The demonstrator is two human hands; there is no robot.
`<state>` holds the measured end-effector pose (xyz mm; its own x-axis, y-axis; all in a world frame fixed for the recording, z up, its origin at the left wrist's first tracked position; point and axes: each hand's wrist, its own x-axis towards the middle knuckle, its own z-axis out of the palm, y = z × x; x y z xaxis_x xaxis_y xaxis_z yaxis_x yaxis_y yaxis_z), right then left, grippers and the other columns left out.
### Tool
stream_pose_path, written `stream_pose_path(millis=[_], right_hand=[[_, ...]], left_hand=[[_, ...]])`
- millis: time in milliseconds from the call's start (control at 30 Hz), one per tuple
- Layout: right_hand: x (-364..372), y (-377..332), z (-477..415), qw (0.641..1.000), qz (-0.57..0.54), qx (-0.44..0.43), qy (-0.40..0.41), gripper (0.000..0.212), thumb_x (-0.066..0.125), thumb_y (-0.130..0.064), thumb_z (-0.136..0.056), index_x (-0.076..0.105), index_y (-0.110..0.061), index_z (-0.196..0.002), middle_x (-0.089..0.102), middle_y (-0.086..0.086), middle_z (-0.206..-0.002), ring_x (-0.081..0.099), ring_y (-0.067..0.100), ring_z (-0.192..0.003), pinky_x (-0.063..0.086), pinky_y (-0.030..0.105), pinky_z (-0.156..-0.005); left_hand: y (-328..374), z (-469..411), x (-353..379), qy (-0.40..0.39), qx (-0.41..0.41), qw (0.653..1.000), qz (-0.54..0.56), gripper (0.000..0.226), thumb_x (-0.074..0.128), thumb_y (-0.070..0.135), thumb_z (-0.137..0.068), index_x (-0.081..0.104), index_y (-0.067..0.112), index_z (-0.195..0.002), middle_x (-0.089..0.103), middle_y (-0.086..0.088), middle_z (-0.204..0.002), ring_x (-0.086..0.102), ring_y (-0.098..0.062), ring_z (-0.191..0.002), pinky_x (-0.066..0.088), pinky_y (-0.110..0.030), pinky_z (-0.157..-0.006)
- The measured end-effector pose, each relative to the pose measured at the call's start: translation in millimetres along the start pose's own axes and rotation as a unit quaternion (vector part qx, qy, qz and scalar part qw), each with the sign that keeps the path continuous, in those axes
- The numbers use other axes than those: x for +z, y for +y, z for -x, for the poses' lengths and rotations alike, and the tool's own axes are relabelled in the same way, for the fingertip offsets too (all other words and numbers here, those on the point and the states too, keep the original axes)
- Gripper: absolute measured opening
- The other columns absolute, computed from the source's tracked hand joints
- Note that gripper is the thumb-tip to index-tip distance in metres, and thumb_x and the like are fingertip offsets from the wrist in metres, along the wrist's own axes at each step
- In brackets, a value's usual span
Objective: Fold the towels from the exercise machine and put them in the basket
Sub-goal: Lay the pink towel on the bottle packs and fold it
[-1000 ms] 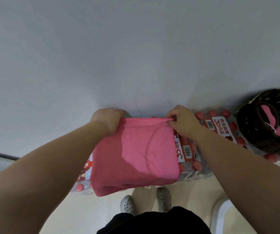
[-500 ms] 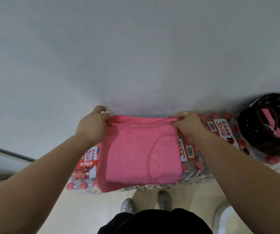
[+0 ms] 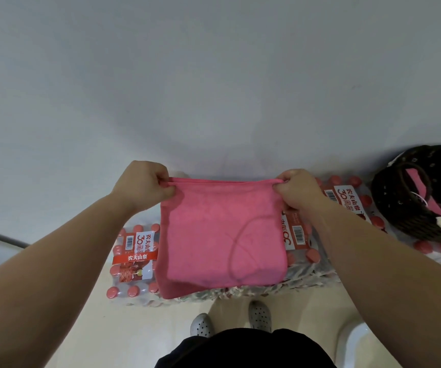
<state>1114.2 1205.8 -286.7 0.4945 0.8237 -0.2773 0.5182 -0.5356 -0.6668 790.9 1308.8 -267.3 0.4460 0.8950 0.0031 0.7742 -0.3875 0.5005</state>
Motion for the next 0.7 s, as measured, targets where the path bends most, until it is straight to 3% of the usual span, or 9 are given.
stream_pose_path(millis=[67, 167, 233, 300, 400, 533, 700], right_hand=[[2.1, -1.9, 0.8, 0.994, -0.089, 0.052, -0.021, 0.017, 0.052, -0.005, -0.092, 0.067, -0.012, -0.086, 0.064, 0.014, -0.059, 0.060, 0.027, -0.046, 0.052, 0.033, -0.048], [6.4, -8.8, 3.6, 0.971, -0.205, 0.114, -0.048, 0.013, 0.046, -0.001, -0.098, 0.057, -0.008, -0.101, 0.067, 0.019, -0.069, 0.059, 0.022, -0.043, 0.049, 0.027, -0.041], [11.0, -16.3, 3.0, 0.957, -0.254, 0.134, -0.046, 0.015, 0.042, -0.001, -0.100, 0.051, -0.009, -0.108, 0.066, 0.021, -0.078, 0.061, 0.025, -0.047, 0.050, 0.026, -0.037], [13.3, -23.2, -0.9, 0.946, -0.286, 0.144, -0.038, 0.014, 0.039, -0.002, -0.102, 0.049, -0.012, -0.101, 0.064, 0.018, -0.078, 0.062, 0.027, -0.054, 0.051, 0.028, -0.037], [10.1, -25.8, -8.4, 0.913, -0.362, 0.171, -0.074, 0.025, 0.038, -0.007, -0.104, 0.051, -0.015, -0.084, 0.067, 0.011, -0.064, 0.067, 0.023, -0.051, 0.053, 0.025, -0.043], [6.4, -24.4, -14.9, 0.918, -0.372, 0.125, -0.053, 0.018, 0.047, 0.001, -0.098, 0.057, -0.014, -0.093, 0.070, 0.011, -0.089, 0.070, 0.017, -0.073, 0.056, 0.025, -0.062], [-3.7, -28.1, -15.1, 0.907, -0.416, 0.053, -0.044, 0.017, 0.054, 0.003, -0.094, 0.064, -0.010, -0.097, 0.073, 0.014, -0.098, 0.073, 0.021, -0.090, 0.059, 0.029, -0.082]], left_hand=[[-0.1, 0.3, 0.4, 0.022, -0.016, 1.000, -0.015, 0.011, 0.070, 0.022, -0.073, 0.076, 0.013, -0.078, 0.070, 0.000, -0.069, 0.062, -0.020, -0.067, 0.047, -0.026, -0.064], [2.8, -1.6, 5.7, 0.055, -0.073, 0.995, -0.046, 0.015, 0.064, 0.015, -0.082, 0.078, 0.014, -0.088, 0.073, -0.003, -0.080, 0.065, -0.025, -0.080, 0.050, -0.031, -0.071], [9.2, -5.0, 9.3, 0.074, -0.104, 0.991, -0.035, 0.017, 0.060, 0.014, -0.085, 0.077, 0.014, -0.089, 0.073, -0.006, -0.081, 0.066, -0.029, -0.080, 0.053, -0.034, -0.073], [14.7, -10.6, 11.9, 0.084, -0.132, 0.988, -0.001, 0.017, 0.058, 0.013, -0.085, 0.075, 0.014, -0.087, 0.072, -0.006, -0.077, 0.068, -0.031, -0.074, 0.057, -0.037, -0.072], [17.8, -18.1, 14.2, 0.098, -0.170, 0.979, 0.064, 0.016, 0.055, 0.013, -0.081, 0.071, 0.017, -0.084, 0.070, -0.005, -0.074, 0.068, -0.031, -0.070, 0.060, -0.040, -0.070], [20.2, -19.5, 19.2, 0.133, -0.186, 0.964, 0.137, 0.021, 0.054, 0.012, -0.080, 0.072, 0.018, -0.090, 0.072, -0.001, -0.081, 0.067, -0.027, -0.077, 0.058, -0.039, -0.075], [16.6, -6.5, 21.4, 0.166, -0.170, 0.955, 0.179, 0.021, 0.058, 0.010, -0.083, 0.071, 0.021, -0.094, 0.072, 0.005, -0.083, 0.067, -0.018, -0.078, 0.056, -0.036, -0.075]])
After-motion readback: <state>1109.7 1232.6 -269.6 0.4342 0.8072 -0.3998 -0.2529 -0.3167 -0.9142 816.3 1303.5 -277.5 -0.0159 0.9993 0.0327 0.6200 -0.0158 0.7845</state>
